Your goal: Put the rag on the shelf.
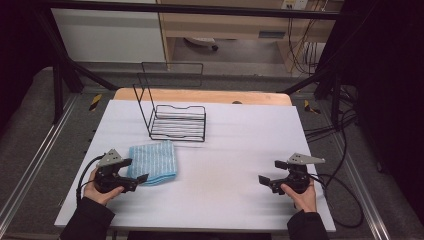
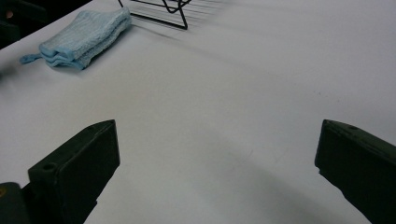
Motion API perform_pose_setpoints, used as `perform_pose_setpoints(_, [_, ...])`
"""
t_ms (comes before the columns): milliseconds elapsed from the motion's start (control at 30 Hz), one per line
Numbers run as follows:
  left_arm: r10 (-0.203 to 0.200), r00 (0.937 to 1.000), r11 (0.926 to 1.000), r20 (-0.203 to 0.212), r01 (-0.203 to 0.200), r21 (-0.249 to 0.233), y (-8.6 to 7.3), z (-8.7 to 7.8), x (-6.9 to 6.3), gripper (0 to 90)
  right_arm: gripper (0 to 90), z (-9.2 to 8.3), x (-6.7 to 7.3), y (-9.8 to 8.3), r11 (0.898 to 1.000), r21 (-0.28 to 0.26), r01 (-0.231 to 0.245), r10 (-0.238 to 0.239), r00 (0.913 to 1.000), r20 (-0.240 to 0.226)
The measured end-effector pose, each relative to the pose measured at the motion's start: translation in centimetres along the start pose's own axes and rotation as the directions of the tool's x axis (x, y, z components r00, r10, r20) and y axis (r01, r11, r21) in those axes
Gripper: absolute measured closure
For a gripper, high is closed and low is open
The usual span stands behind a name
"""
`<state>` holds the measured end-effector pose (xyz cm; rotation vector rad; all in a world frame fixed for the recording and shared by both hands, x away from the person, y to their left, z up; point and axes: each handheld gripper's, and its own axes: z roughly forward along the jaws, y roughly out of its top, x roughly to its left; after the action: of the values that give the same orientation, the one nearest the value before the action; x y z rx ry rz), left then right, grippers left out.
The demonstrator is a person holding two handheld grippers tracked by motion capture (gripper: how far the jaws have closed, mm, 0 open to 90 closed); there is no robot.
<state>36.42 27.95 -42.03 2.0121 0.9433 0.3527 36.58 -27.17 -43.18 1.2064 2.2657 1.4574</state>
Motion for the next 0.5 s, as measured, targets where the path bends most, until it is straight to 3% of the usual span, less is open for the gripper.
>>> perform_pose_setpoints(500, [0.008,1.0000,0.9999,0.002,-0.008,0.011,0.68,0.21,-1.03,12.1,0.7,0.32,0.19,0.00,1.000,0.015,0.021,-0.022,0.9997,0.010])
